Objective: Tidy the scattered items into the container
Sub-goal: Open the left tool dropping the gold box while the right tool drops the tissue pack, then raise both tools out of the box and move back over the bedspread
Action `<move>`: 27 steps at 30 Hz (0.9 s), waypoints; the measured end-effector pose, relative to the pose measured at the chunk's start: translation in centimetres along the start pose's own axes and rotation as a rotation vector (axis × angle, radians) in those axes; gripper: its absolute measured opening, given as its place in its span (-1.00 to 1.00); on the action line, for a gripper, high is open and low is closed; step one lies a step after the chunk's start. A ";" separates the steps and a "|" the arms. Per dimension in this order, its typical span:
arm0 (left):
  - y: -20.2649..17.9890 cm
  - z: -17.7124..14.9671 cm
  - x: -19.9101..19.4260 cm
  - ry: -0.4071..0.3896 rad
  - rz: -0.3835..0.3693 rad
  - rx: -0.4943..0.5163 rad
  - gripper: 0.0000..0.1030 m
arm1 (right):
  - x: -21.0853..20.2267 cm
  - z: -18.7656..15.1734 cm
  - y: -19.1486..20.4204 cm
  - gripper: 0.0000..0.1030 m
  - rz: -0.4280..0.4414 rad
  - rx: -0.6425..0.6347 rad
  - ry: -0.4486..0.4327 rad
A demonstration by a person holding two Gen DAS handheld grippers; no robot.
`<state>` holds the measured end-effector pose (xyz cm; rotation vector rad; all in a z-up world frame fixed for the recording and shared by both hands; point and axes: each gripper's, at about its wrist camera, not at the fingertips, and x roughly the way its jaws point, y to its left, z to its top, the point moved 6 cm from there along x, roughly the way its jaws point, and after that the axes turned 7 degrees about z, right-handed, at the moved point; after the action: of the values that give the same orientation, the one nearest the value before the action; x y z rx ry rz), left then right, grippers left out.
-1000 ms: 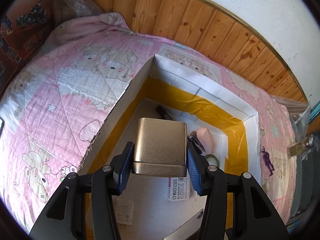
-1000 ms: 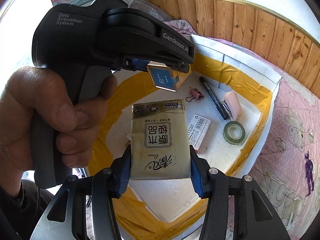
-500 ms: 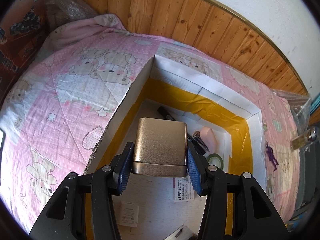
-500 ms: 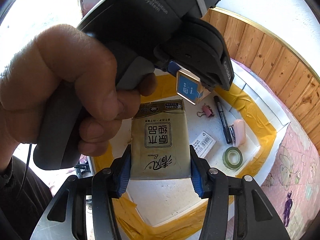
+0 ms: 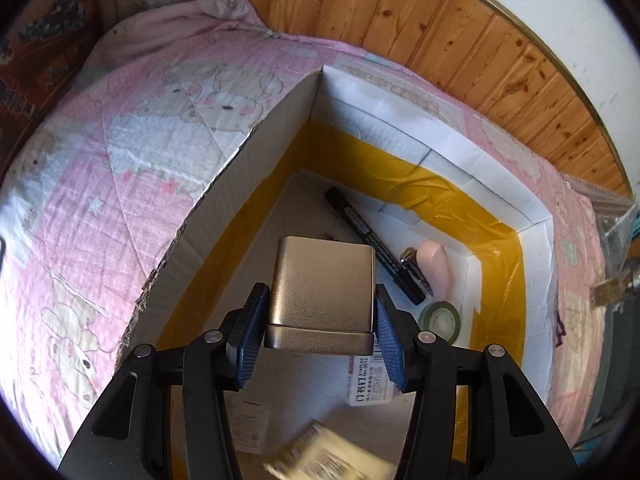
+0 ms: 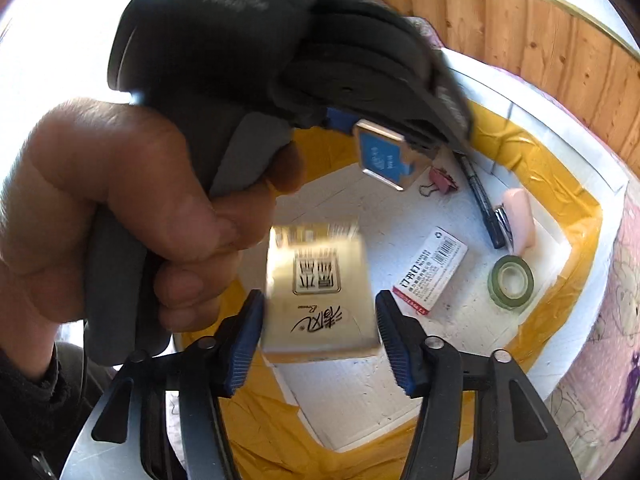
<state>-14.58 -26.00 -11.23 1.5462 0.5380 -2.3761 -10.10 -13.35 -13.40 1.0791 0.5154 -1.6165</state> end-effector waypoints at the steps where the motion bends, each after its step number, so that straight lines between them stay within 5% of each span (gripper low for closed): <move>1: 0.1 0.0 0.0 0.004 -0.011 -0.014 0.04 | -0.2 0.0 -0.2 0.26 0.006 0.010 -0.006; 16: -0.9 0.7 -3.2 -0.053 -0.016 -0.014 0.05 | -4.6 0.8 -2.5 0.29 0.051 0.092 -0.064; 27: -1.0 0.3 -5.8 -0.118 0.061 0.022 0.05 | -6.6 0.6 -3.6 0.29 0.080 0.136 -0.094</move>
<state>-12.91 -25.15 -5.67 1.3997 0.4343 -2.4164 -13.58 -9.07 -8.17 1.1035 0.2996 -1.6415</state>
